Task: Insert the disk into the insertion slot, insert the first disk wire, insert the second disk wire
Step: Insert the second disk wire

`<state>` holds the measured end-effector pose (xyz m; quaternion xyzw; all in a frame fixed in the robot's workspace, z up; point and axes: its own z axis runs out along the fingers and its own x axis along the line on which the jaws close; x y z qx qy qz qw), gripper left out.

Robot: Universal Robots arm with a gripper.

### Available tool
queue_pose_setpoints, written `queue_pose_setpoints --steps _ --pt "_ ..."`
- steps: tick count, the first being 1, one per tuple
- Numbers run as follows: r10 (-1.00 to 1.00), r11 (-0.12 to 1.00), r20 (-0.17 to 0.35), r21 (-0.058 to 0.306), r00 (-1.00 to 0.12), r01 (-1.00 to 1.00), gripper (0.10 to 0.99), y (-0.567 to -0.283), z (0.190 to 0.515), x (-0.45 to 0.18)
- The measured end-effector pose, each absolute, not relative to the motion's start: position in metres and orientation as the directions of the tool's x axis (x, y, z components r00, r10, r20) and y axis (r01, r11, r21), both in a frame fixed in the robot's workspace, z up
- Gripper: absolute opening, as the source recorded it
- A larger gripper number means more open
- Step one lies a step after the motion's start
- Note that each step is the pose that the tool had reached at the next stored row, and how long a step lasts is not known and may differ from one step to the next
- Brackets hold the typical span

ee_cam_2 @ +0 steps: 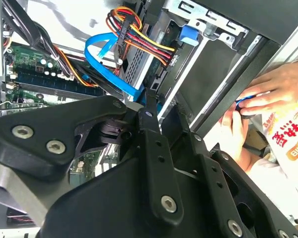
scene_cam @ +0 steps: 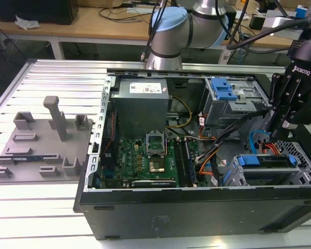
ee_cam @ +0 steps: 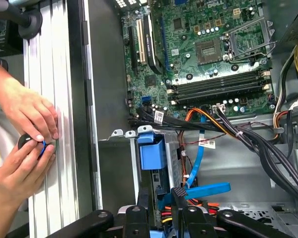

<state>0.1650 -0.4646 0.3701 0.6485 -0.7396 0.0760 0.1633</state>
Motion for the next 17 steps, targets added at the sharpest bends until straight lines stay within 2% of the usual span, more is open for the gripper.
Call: queue_pose_setpoints --steps 3,4,17 --pt "-0.934 0.148 0.340 0.099 -0.106 -0.984 0.306 -0.4647 0.3700 0.1650" --pt "-0.934 0.148 0.340 0.099 -0.106 -0.984 0.231 -0.4647 0.3700 0.1651" --pt "-0.934 0.150 0.339 0.092 -0.110 -0.984 0.231 -0.4658 0.3675 0.1656"
